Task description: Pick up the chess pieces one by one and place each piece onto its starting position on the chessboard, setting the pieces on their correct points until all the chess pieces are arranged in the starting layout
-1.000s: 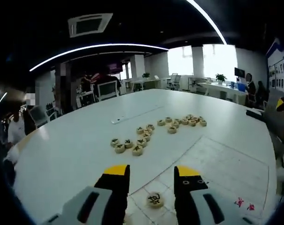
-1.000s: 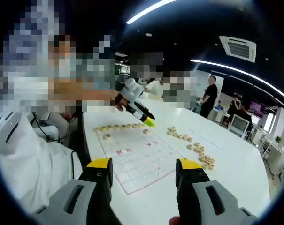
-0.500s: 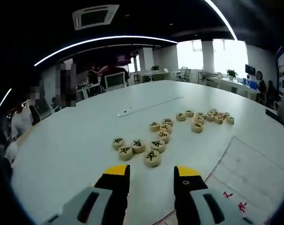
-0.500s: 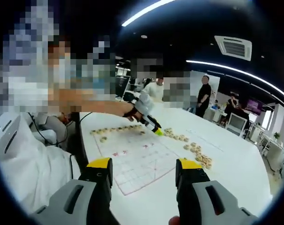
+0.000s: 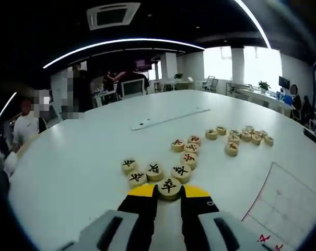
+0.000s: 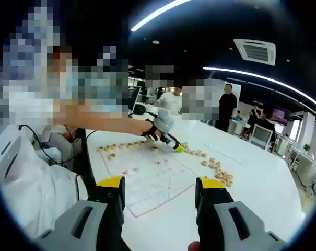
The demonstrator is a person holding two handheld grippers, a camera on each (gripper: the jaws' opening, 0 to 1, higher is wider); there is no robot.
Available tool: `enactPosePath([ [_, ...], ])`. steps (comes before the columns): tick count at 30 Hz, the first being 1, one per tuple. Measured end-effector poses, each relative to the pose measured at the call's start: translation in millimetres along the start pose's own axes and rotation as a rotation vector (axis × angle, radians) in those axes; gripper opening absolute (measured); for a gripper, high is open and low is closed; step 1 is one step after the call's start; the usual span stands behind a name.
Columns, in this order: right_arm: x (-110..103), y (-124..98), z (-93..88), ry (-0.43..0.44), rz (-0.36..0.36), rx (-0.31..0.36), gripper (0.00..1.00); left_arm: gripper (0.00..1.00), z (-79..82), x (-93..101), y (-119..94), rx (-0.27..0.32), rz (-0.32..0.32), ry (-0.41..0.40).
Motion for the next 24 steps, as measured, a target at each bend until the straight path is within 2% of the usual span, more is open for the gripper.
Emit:
enactPosePath([
  [5, -1, 1, 0.0, -0.003, 0.004, -0.002, 0.54, 0.2, -0.3, 0.0, -10, -0.012, -0.009, 0.002],
  [12, -4, 3, 1.3, -0.011, 0.01, -0.004, 0.54, 0.2, 2.0, -5.9, -47, 0.004, -0.016, 0.013],
  [18, -5, 4, 1.0, -0.019, 0.014, -0.012, 0.55, 0.2, -14.6, -0.8, -73, -0.006, -0.055, 0.051],
  [24, -7, 3, 0.7, -0.018, 0.011, -0.015, 0.55, 0.2, -29.8, 8.2, -82, -0.019, -0.109, 0.068],
])
Point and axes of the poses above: the point that each gripper's makers call its tool centre point, and the gripper's own axes: y roughly forward along the fingers, x roughly to its right, z roughly out of its top, the point moved 9 cm from there along -y, roughly backward along the fingers, and after that the axes turned 10 degrees about -z, right-handed, at the moved point
